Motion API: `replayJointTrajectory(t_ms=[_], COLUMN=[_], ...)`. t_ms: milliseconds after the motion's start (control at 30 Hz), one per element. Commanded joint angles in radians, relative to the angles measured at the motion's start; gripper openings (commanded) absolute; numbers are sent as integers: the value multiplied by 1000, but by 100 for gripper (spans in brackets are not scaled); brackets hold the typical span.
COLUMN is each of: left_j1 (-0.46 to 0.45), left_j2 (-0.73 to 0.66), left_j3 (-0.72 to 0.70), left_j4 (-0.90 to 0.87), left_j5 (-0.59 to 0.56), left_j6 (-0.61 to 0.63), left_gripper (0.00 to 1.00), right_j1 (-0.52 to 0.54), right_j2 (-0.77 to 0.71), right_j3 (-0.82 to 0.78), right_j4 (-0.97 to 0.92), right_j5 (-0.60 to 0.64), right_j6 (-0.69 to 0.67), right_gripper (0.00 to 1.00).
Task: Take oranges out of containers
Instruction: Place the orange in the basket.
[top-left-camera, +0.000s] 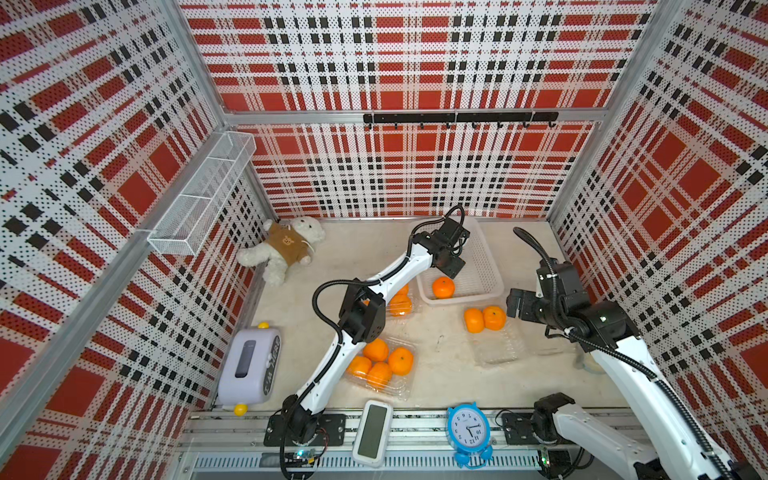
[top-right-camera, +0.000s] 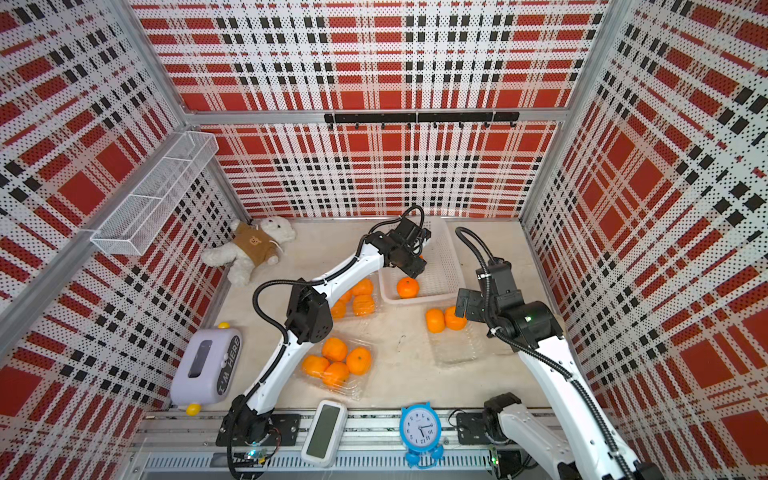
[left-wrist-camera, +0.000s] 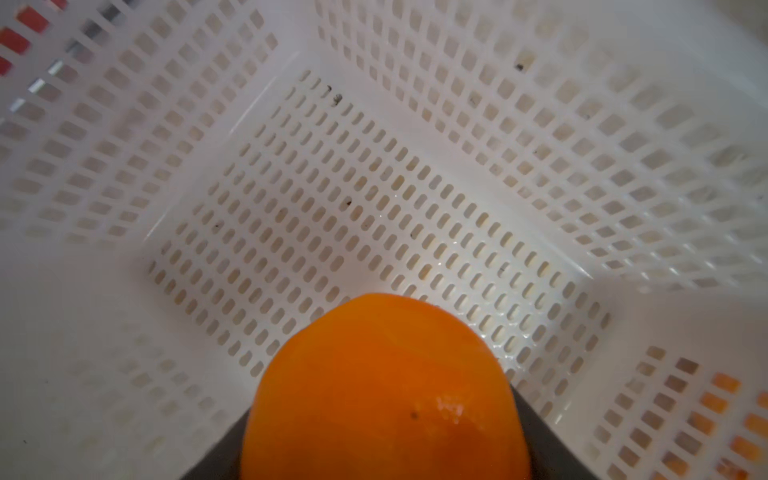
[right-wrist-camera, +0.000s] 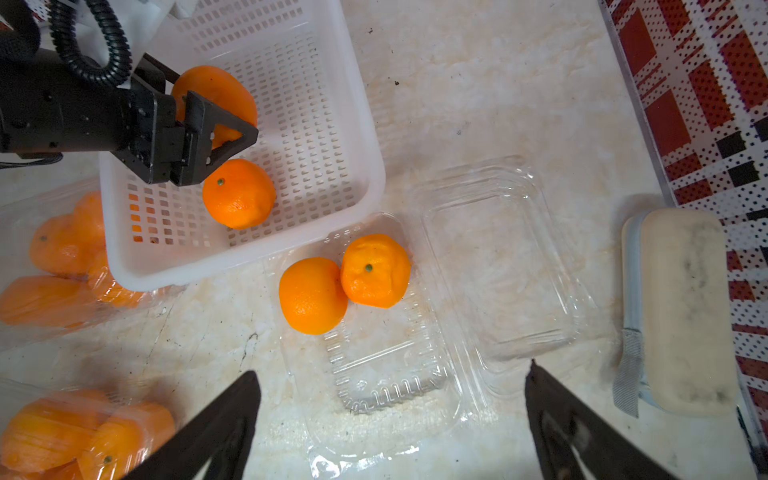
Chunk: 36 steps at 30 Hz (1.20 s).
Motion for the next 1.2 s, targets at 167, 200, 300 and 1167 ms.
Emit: replayJointTrajectory(t_ms=[167, 200, 300, 1167], left_j1=[49, 54, 65, 29], left_j2=[43, 44, 46, 46], left_j3=[27, 25, 20, 29], left_j4=[-67, -67, -70, -73], left_j5=[3, 4, 7, -85], left_j6=[-171, -186, -218, -168], left_gripper=[37, 38, 41, 80], right_j1=[-1, -3, -2, -1], right_j2=[-3, 2, 15, -15], right_j3=[-31, -31, -27, 23], right_j4=[-5, -3, 5, -27], right_j5=[-6, -10, -19, -80], right_j6=[-30, -30, -34, -28], right_gripper=[100, 100, 100, 100])
